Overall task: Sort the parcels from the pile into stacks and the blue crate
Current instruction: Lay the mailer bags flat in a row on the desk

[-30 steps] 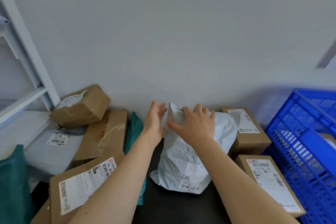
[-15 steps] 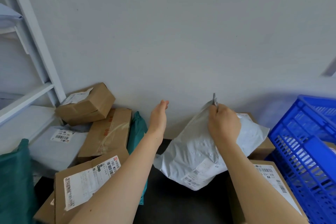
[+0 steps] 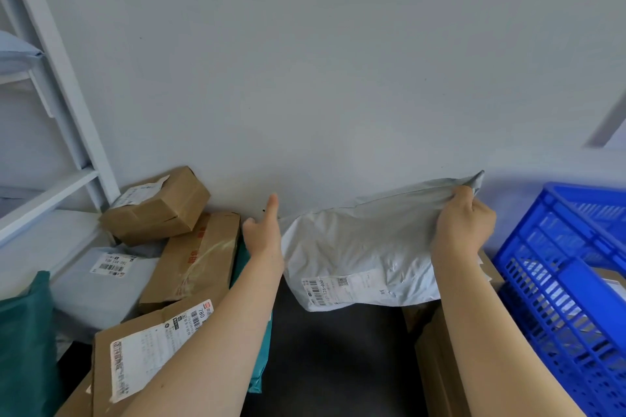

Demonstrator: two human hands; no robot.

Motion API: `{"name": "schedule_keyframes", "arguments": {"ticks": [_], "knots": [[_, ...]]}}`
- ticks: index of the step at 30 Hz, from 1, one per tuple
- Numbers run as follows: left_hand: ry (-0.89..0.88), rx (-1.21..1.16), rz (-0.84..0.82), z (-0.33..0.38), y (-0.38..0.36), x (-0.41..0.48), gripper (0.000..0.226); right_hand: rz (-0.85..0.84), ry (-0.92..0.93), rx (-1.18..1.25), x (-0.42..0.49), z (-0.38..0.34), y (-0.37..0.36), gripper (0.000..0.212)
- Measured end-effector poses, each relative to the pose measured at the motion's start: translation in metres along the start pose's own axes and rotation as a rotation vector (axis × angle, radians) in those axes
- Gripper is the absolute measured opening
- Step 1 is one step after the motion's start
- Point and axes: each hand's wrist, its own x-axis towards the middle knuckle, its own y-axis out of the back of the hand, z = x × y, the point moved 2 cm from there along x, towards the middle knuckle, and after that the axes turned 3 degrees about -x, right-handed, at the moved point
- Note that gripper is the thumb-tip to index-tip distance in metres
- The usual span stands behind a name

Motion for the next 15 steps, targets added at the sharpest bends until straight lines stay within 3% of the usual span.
{"name": "schedule_keyframes", "arguments": {"ticks": [2, 7, 12, 15], "knots": [[-0.006, 0.027, 0.017, 0.005, 0.001, -0.004, 0.032, -0.005, -0.091, 0.091, 0.000, 0.003, 0.002, 0.045], [-0.126, 0.111, 0.047, 0.007, 0.003, -0.005, 0.048, 0.016, -0.109, 0.131, -0.002, 0.015, 0.005, 0.044], [-0.248, 0.124, 0.117, 0.029, 0.005, 0.002, 0.048, 0.039, -0.085, 0.090, 0.001, 0.017, 0.012, 0.045], [-0.216, 0.030, 0.091, 0.035, 0.006, 0.009, 0.051, 0.027, -0.033, 0.030, 0.000, 0.017, 0.013, 0.045]]}}
